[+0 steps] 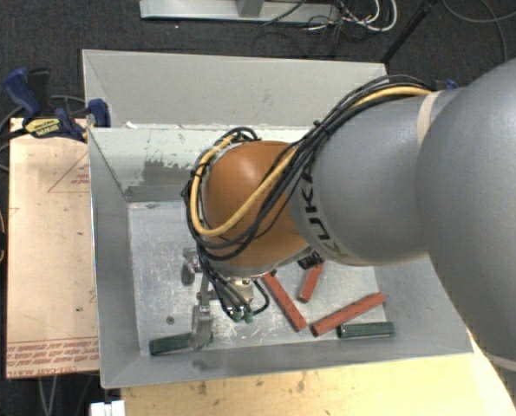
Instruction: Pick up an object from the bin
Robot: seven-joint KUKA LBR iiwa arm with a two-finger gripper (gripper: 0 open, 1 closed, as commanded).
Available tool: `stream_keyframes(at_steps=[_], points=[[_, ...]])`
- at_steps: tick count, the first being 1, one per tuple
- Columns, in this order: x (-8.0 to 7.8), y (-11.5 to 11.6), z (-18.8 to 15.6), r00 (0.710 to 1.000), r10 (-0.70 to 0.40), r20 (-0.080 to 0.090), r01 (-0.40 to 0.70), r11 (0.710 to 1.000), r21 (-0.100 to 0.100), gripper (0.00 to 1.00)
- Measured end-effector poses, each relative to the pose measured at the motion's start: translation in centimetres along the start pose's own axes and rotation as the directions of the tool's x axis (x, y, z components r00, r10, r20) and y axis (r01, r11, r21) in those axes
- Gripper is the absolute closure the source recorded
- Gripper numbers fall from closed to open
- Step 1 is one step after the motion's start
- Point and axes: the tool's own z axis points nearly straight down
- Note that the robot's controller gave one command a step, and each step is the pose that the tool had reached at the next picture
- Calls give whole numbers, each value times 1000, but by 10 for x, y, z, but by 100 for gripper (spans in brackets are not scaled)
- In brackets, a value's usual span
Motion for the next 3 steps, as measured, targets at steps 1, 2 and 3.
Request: stream_keyframes(at_steps=[1, 2, 3], points=[[-3, 3, 83, 992, -127, 21, 128, 992, -3, 0], [0, 3, 83, 992, -128, 10, 128, 992, -1, 100], [-16, -11, -92, 931, -365, 18, 365, 931, 3, 100]])
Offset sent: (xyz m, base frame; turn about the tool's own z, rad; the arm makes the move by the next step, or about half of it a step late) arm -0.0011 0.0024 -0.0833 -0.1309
